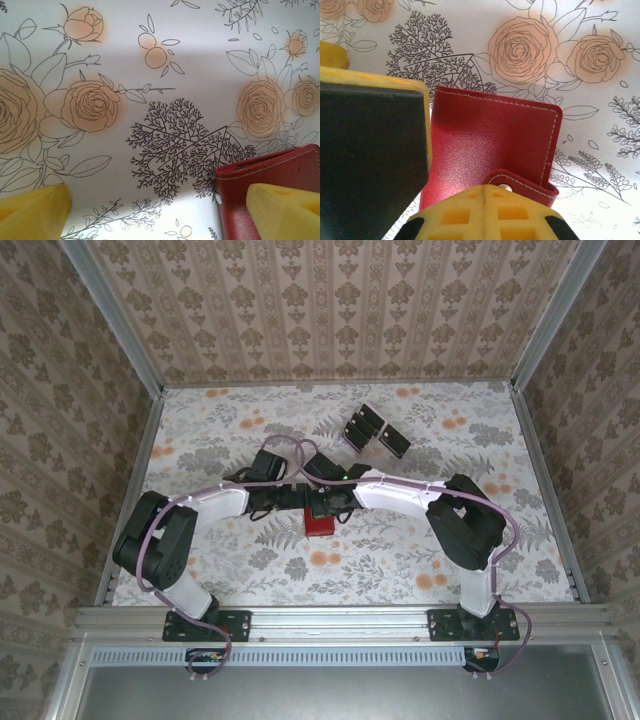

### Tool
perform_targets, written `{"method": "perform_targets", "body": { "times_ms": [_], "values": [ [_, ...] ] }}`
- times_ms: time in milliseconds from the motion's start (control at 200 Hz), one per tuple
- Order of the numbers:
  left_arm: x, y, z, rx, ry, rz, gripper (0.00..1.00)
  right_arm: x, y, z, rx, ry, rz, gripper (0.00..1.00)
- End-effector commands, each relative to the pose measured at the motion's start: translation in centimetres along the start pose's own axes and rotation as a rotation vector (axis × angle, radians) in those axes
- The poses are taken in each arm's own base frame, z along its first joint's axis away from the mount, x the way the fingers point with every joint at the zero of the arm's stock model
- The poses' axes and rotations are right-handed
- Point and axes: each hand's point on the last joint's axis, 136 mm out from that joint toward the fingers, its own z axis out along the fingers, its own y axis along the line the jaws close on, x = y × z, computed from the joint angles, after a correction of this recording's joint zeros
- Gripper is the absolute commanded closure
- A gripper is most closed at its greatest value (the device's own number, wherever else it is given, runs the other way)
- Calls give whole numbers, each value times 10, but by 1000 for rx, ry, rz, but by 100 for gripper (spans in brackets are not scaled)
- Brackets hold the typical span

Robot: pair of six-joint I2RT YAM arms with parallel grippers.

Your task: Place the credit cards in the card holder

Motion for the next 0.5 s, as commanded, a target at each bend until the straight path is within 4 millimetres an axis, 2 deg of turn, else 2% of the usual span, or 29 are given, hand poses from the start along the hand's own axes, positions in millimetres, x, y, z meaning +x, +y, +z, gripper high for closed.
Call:
{"method": "perform_targets", "body": {
  "times_ms": [0,495],
  "values": [
    [4,3,6,-18,9,-6,0,-2,6,-2,-45,-7,23,100],
    [8,4,13,-21,22,-9,0,6,5,14,-67,32,48,100]
  ]
}}
